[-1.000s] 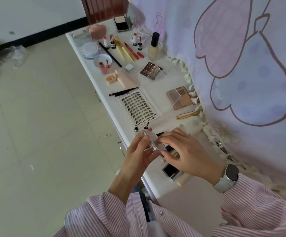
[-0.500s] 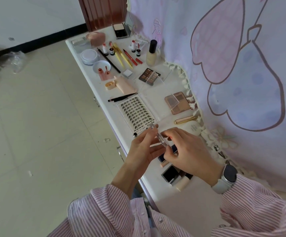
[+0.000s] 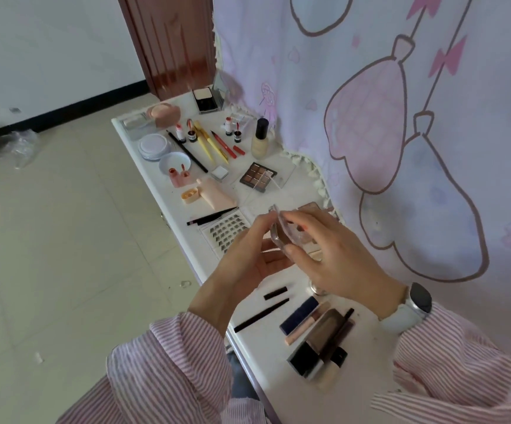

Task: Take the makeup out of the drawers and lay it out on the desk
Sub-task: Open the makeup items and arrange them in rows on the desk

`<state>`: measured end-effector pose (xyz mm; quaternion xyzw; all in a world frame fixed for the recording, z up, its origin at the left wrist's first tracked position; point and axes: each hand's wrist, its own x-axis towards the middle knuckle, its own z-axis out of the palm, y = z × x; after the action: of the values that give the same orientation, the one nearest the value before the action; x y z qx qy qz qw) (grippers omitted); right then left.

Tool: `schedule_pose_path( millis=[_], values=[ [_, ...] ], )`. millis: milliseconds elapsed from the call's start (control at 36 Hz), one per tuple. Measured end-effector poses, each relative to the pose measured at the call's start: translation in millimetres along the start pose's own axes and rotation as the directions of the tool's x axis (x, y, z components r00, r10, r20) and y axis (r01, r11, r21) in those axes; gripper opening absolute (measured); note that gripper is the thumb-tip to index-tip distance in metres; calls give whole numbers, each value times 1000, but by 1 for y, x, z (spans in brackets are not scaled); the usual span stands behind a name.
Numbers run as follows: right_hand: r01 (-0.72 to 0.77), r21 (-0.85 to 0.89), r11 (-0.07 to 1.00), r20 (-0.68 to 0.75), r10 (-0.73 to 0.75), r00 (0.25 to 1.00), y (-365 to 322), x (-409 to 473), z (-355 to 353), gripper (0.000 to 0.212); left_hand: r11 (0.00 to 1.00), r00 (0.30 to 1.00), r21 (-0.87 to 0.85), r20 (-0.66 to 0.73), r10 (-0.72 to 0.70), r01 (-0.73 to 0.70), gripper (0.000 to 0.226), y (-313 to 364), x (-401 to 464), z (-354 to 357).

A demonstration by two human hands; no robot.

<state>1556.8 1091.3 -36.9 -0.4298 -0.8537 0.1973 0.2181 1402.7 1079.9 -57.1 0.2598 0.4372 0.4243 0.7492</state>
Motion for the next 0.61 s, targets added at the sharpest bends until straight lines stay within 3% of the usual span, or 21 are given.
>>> schedule_pose_path(
  millis=[111,250,333,417,528,611],
  values=[
    [-10,-6,1000,-84,10,996,12,25,-12,36,996,996,11,19,-85,84,32,22,22,-8],
    [-219,-66,973,-196,203,959,48,63,-19,16,982,982,19,10,-190,190,38,41,58,-16],
    [-314,-139,939,-173,290,941,70,86,-26,18,987,983,38,-100,-152,156,32,51,83,-17],
    [-388,-265,883,-163,356,920,86,102,-34,25,971,972,196,-215,-96,140,31,58,110,-17],
    [-377,-554,742,-160,349,923,95,112,-41,15,908,965,414,-260,42,72,26,61,132,-23],
    [-362,-661,658,-80,418,905,97,117,-43,13,825,940,566,-279,198,-6,24,61,137,-28]
  ],
)
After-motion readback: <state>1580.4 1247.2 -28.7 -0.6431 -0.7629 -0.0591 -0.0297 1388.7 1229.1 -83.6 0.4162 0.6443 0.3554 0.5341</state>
